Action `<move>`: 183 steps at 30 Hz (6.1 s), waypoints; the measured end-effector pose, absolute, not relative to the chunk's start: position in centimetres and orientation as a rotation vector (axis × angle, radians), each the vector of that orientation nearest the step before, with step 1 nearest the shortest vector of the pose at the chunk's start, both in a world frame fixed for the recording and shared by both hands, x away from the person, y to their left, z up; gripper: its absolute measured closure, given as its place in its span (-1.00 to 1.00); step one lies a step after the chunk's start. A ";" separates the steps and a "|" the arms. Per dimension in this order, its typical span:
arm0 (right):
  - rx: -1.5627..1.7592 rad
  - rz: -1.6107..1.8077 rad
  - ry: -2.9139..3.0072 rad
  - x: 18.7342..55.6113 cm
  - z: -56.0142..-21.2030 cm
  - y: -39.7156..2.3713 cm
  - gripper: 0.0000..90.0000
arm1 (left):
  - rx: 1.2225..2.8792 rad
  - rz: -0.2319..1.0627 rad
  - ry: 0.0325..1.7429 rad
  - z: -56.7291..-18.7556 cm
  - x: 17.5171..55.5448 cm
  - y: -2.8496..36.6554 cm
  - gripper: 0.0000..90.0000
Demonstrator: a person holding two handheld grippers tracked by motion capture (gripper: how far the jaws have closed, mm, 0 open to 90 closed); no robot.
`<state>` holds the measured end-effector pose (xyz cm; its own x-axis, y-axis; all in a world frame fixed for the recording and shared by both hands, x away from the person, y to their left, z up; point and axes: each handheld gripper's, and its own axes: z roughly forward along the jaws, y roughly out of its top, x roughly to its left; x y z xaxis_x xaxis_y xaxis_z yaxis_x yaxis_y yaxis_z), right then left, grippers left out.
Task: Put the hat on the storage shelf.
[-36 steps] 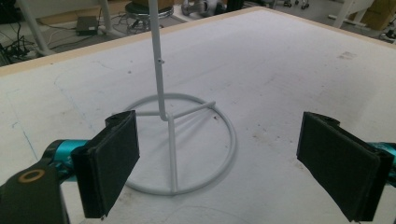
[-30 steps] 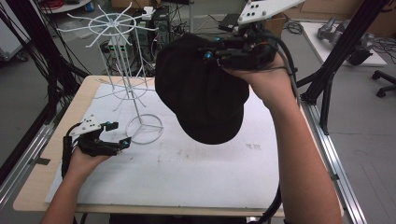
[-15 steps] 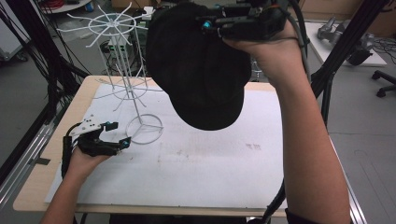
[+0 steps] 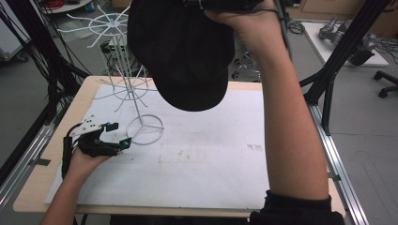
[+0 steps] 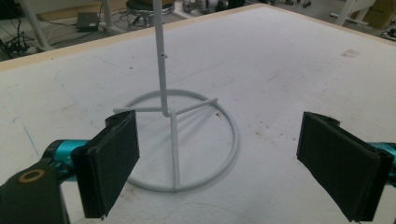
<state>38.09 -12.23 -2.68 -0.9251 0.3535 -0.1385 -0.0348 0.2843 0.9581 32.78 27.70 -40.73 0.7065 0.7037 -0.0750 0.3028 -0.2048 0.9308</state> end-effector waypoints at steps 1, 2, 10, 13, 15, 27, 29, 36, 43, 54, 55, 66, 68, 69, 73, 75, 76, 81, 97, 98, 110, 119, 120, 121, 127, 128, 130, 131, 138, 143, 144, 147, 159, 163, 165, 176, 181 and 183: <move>0.294 1.679 2.242 38.5 -3.0 -12.0 0.59 | 1.793 0.446 0.795 -40.7 32.8 27.7 -0.70; 0.294 1.686 2.251 38.9 -3.4 -11.8 0.59 | 1.794 0.447 0.793 -40.7 32.8 27.8 -0.70; 0.323 1.748 2.295 41.1 -6.7 -11.6 0.57 | 1.792 0.448 0.796 -40.8 32.8 27.9 -0.70; 0.346 1.742 2.310 41.4 -7.6 -11.5 0.55 | 1.791 0.448 0.797 -40.8 32.8 27.9 -0.70; 0.352 1.730 2.328 41.6 -8.3 -11.3 0.53 | 1.790 0.446 0.798 -40.8 32.8 27.8 -0.70; 0.387 1.746 2.331 42.1 -9.9 -12.1 0.52 | 1.793 0.446 0.798 -40.8 32.8 27.8 -0.70; 0.386 1.744 2.341 42.1 -10.0 -12.0 0.52 | 1.790 0.445 0.798 -40.8 32.8 27.8 -0.70; 0.374 1.659 2.407 42.0 -11.0 -10.8 0.32 | 1.795 0.446 0.797 -40.8 32.7 27.8 -0.70; 0.374 1.665 2.386 41.6 -10.7 -10.8 0.33 | 1.792 0.446 0.798 -40.8 32.7 27.8 -0.70; 0.387 1.650 2.364 40.9 -10.6 -11.6 0.09 | 1.789 0.444 0.799 -40.8 32.7 27.8 -0.70; 0.388 1.648 2.360 40.7 -10.6 -11.7 0.06 | 1.789 0.444 0.799 -40.8 32.7 27.8 -0.70; 0.382 1.578 2.331 38.8 -11.7 -13.6 -0.22 | 1.788 0.444 0.796 -40.7 32.6 27.7 -0.70; 0.384 1.569 2.315 38.5 -12.0 -14.1 -0.26 | 1.792 0.446 0.792 -40.7 32.7 27.7 -0.70; 0.390 1.569 2.315 38.3 -12.1 -14.4 -0.27 | 1.792 0.446 0.793 -40.7 32.6 27.7 -0.70; 0.400 1.562 2.306 37.6 -12.8 -15.3 -0.31 | 1.788 0.445 0.794 -40.6 32.6 27.7 -0.70; 0.404 1.562 2.296 37.2 -13.5 -16.0 -0.34 | 1.788 0.445 0.794 -40.6 32.6 27.7 -0.70; 0.404 1.562 2.296 37.2 -13.5 -16.0 -0.34 | 1.787 0.447 0.792 -40.6 32.6 27.7 -0.70; 0.427 1.573 2.294 36.1 -15.4 -17.5 -0.37 | 1.782 0.438 0.789 -40.5 32.6 27.7 -0.70; 0.596 1.639 2.266 33.7 -23.4 -21.5 -0.55 | 1.778 0.427 0.773 -40.4 32.7 27.6 -0.71; 0.602 1.647 2.263 33.6 -23.8 -21.7 -0.55 | 1.779 0.428 0.771 -40.4 32.8 27.6 -0.71; 0.687 1.658 2.245 32.1 -29.3 -23.1 -0.68 | 1.767 0.428 0.773 -40.1 32.8 27.6 -0.71; 0.772 1.661 2.216 32.0 -32.0 -24.2 -0.74 | 1.748 0.414 0.774 -39.9 32.9 27.7 -0.71; 0.776 1.663 2.210 32.1 -32.3 -24.4 -0.75 | 1.749 0.419 0.772 -39.8 32.9 27.7 -0.71; 0.792 1.661 2.207 32.0 -32.5 -24.6 -0.75 | 1.745 0.417 0.769 -39.7 32.9 27.7 -0.71; 0.838 1.616 2.215 32.3 -33.5 -25.2 -0.75 | 1.753 0.417 0.749 -39.4 32.7 27.4 -0.71; 0.845 1.613 2.213 32.3 -33.6 -25.2 -0.75 | 1.759 0.418 0.747 -39.5 32.7 27.4 -0.71; 0.851 1.613 2.213 32.3 -33.8 -25.2 -0.75 | 1.766 0.420 0.743 -39.5 32.6 27.3 -0.71; 0.852 1.613 2.211 32.3 -33.9 -25.3 -0.75 | 1.768 0.420 0.738 -39.4 32.6 27.3 -0.71; 0.856 1.613 2.217 32.2 -34.0 -25.3 -0.75 | 1.767 0.422 0.736 -39.2 32.5 27.2 -0.71; 0.861 1.614 2.220 32.3 -34.1 -25.3 -0.75 | 1.775 0.422 0.731 -39.3 32.5 27.0 -0.71; 0.853 1.617 2.219 32.3 -34.0 -25.3 -0.75 | 1.774 0.418 0.735 -39.3 32.5 27.0 -0.71; 0.850 1.625 2.216 32.2 -34.0 -25.3 -0.75 | 1.784 0.419 0.731 -39.3 32.5 26.8 -0.71; 0.863 1.613 2.232 32.3 -34.1 -25.0 -0.75 | 1.775 0.413 0.730 -39.2 32.5 27.0 -0.71; 0.873 1.621 2.225 32.3 -34.3 -25.2 -0.75 | 1.775 0.416 0.729 -39.2 32.5 27.0 -0.71; 0.871 1.624 2.218 32.4 -34.3 -25.3 -0.75 | 1.772 0.418 0.728 -39.1 32.5 27.0 -0.71; 0.875 1.620 2.234 32.4 -34.5 -25.1 -0.75 | 1.778 0.418 0.727 -39.1 32.5 27.0 -0.71; 0.878 1.620 2.246 32.5 -34.6 -24.9 -0.75 | 1.778 0.419 0.726 -39.1 32.6 27.0 -0.71; 0.881 1.619 2.248 32.5 -34.6 -24.9 -0.75 | 1.779 0.411 0.730 -39.2 32.6 27.0 -0.71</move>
<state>32.51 -24.86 -34.60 -0.7914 0.5917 0.1536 0.3333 0.2071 0.9198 32.64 26.96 -39.22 0.7486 0.6582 -0.0802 0.2722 -0.1948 0.9423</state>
